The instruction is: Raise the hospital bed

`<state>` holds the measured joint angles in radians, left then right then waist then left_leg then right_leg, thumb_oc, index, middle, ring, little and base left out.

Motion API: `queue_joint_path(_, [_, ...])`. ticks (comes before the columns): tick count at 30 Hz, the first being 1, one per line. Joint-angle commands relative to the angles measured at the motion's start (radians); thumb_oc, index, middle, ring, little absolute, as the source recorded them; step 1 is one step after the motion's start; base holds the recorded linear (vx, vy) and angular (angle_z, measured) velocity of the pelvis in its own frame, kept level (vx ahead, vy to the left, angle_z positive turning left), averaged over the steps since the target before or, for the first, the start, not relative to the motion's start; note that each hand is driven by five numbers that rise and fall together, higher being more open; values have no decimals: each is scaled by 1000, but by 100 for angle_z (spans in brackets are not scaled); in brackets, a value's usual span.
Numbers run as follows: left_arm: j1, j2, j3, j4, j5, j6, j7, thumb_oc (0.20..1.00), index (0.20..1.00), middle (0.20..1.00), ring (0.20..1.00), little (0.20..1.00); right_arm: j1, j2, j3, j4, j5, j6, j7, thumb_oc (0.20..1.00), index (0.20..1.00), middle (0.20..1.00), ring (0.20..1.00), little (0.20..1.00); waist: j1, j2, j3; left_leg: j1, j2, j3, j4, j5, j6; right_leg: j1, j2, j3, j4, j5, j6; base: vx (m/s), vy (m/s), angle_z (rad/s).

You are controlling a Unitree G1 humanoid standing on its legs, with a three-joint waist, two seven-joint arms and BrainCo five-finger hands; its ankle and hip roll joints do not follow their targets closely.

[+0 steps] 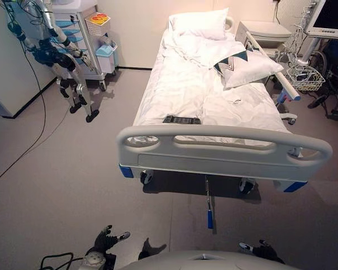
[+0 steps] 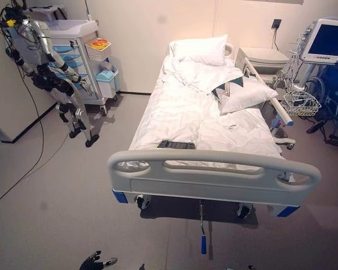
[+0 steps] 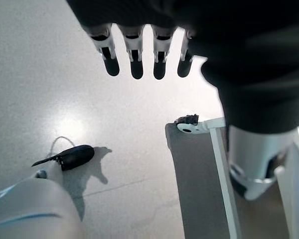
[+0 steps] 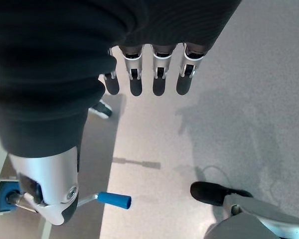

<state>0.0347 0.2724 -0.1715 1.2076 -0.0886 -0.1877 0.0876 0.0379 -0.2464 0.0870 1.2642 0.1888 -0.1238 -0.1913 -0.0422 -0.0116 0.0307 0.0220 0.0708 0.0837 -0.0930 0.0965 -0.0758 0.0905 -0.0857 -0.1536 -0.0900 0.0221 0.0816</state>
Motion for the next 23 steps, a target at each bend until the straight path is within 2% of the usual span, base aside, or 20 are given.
queue_joint_path(1, [-54, -12, 23, 45, 36, -11, -6, 1000, 1000, 1000, 1000, 1000, -85, -4, -15, 20, 13, -7, -1, 1000, 1000, 1000, 1000, 1000, 0, -6, 11, 51, -51, 19, 6, -67, 17, -37, -17, 23, 35, 37, 73, 0, 0, 0])
queue_joint_path(23, [-63, -25, 25, 44, 18, -13, 3, 1000, 1000, 1000, 1000, 1000, -89, 5, -9, 14, 49, -13, 0, 1000, 1000, 1000, 1000, 1000, 9, -14, -9, 81, -46, 19, 6, -91, 21, -2, -25, 33, 12, 25, 74, 21, 3, -1])
